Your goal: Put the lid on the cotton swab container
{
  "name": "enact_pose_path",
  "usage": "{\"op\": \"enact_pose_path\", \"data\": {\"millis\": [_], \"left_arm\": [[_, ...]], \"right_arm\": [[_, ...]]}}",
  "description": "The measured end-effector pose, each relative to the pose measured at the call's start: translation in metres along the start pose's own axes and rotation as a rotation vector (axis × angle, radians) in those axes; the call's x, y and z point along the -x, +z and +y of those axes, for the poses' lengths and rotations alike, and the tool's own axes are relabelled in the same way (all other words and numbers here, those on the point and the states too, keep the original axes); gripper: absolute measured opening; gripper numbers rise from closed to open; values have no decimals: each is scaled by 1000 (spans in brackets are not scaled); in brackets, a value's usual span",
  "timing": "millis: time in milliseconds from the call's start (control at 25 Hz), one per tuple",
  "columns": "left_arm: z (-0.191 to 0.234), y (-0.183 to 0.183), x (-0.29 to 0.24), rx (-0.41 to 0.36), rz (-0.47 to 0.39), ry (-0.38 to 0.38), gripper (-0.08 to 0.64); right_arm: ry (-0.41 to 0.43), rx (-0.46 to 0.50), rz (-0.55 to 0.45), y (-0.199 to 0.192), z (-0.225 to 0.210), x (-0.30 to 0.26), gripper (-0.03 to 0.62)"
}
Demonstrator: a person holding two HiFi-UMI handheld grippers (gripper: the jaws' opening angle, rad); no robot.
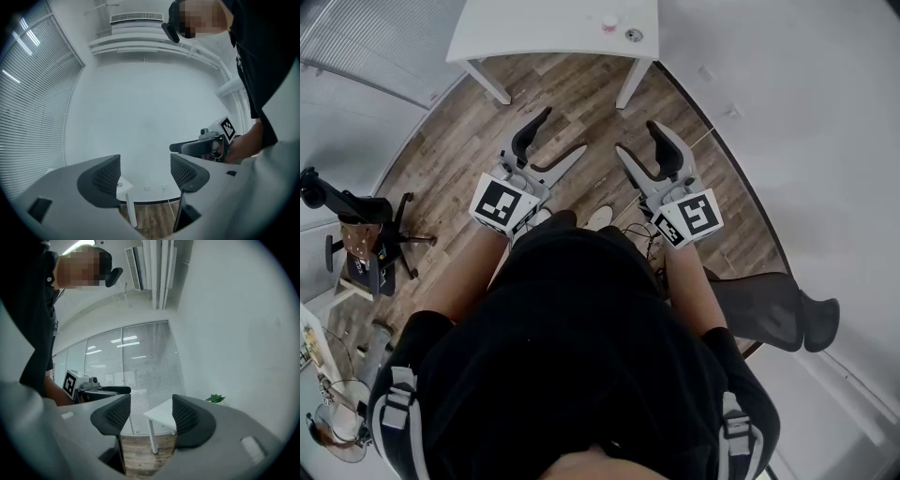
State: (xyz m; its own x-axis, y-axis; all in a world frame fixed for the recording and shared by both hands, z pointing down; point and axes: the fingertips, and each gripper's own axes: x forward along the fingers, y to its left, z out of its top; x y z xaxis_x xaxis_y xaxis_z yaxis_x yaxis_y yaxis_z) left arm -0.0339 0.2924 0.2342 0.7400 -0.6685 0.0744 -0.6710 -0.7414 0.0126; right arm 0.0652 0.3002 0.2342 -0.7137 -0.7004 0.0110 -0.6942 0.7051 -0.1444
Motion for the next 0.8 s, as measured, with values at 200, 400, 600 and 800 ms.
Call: {"op": "enact_pose_path", "data": {"millis": [200, 400, 600, 800], "left_arm": [[-8, -1, -23, -19, 6, 24, 319], [-14, -3, -44, -36, 11, 62, 319], [-7, -9, -58, -12, 26, 84, 319], [19, -18, -75, 5, 39, 92, 319]], "right_arm": [[28, 1, 2, 1, -21, 10, 275], [55, 4, 8, 0, -41, 15, 273], [58, -15, 6, 0, -60, 11, 273], [56, -31, 19, -6, -75, -8, 273]]}}
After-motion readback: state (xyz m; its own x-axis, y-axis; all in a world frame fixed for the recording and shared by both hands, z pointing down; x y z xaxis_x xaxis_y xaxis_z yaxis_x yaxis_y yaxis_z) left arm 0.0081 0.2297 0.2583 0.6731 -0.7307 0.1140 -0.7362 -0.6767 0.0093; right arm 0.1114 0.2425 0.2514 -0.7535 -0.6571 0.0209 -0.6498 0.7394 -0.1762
